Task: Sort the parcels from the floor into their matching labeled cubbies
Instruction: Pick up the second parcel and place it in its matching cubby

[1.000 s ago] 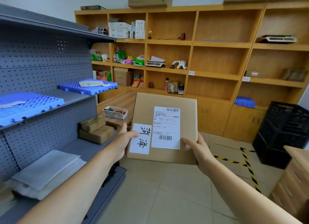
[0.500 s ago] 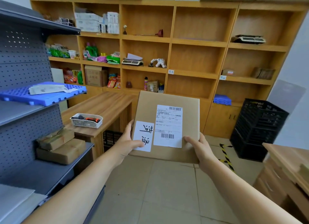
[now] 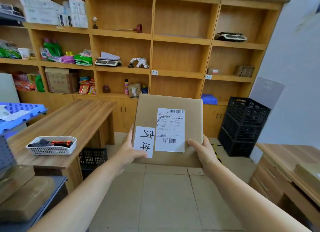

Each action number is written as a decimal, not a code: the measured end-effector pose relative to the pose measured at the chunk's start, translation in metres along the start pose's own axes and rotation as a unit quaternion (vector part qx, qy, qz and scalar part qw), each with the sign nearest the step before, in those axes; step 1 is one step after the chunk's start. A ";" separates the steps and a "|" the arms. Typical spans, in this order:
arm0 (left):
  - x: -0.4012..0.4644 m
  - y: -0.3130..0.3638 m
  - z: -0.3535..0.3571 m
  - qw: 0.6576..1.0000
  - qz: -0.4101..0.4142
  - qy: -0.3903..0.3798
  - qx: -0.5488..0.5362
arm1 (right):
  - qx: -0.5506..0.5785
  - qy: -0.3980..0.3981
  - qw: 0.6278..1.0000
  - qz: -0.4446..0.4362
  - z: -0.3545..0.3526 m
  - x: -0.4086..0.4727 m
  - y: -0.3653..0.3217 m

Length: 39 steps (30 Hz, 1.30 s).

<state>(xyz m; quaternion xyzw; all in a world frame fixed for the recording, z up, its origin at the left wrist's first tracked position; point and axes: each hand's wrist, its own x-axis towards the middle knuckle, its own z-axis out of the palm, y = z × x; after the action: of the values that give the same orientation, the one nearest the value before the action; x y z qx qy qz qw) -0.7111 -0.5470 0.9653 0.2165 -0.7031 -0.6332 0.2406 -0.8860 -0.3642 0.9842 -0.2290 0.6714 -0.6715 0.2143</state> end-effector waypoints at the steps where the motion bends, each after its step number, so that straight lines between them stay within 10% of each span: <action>1: 0.011 -0.004 -0.001 1.000 -0.001 -0.002 0.002 | -0.003 0.005 1.000 -0.001 0.000 0.009 0.001; 23: 0.304 -0.025 0.039 0.996 0.032 0.035 0.074 | -0.017 0.002 0.999 -0.029 -0.024 0.320 0.016; 39: 0.522 -0.062 -0.065 0.993 0.024 0.061 0.097 | -0.029 -0.003 0.999 -0.019 0.089 0.548 0.040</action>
<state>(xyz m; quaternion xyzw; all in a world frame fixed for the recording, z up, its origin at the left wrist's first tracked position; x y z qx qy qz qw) -1.0835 -0.9226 0.9422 0.2602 -0.7505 -0.5411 0.2763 -1.2740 -0.7620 0.9547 -0.2498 0.6854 -0.6549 0.1974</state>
